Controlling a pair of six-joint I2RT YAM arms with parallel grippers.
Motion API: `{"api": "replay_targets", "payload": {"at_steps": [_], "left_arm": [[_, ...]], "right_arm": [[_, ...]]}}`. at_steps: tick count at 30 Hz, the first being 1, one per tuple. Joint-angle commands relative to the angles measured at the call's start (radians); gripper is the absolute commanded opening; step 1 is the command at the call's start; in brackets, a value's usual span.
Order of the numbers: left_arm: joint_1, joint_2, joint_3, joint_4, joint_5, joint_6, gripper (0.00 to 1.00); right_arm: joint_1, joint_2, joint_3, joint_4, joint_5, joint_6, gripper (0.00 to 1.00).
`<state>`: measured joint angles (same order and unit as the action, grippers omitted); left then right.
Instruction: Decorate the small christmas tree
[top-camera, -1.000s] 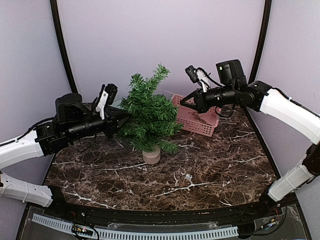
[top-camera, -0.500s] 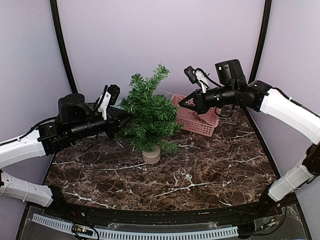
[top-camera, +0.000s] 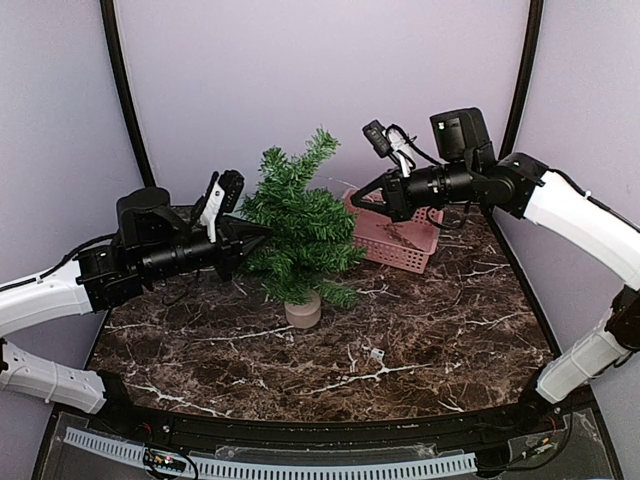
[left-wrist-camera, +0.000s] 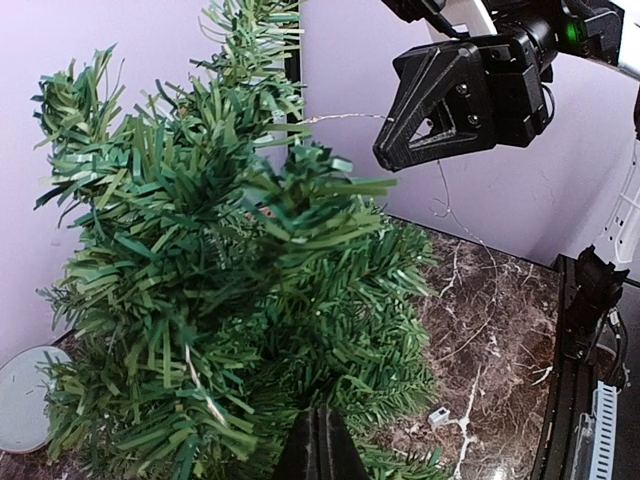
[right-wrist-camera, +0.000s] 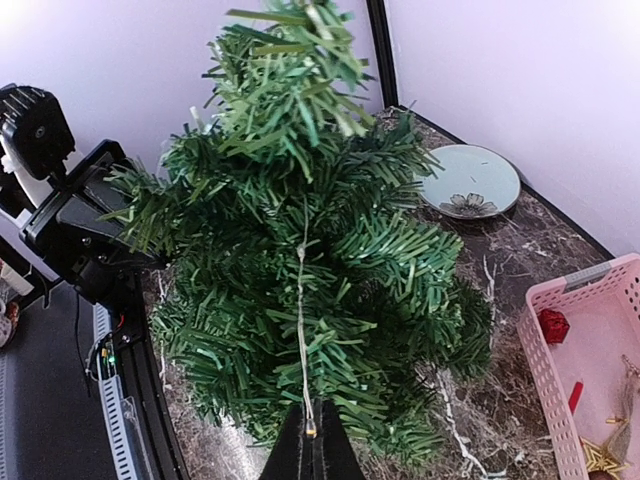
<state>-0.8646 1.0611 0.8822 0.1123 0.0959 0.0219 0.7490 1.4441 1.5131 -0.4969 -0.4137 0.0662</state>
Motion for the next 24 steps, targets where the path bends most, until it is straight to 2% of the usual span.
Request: {"api": "replay_targets", "payload": {"at_steps": [1,9,14,19,24], "left_arm": [[-0.012,-0.01,0.021,0.047,0.046,0.004,0.0],[-0.027,0.02,0.038,0.072,0.087,0.013,0.0],[-0.028,-0.022,0.016,0.032,-0.019,-0.031,0.0],[-0.028,-0.148,-0.076,0.034,-0.082,-0.097,0.1],[-0.029,-0.153,-0.097,0.025,-0.14,-0.1,0.2]], "right_arm": [[0.035,0.0,0.039,0.01,-0.034,0.03,0.0],[0.08,0.043,0.055,0.003,-0.034,0.038,0.0],[0.086,0.046,0.042,-0.005,-0.002,0.034,0.0],[0.086,0.041,0.036,-0.002,0.005,0.032,0.0],[0.087,0.044,0.037,0.003,0.002,0.031,0.0]]}}
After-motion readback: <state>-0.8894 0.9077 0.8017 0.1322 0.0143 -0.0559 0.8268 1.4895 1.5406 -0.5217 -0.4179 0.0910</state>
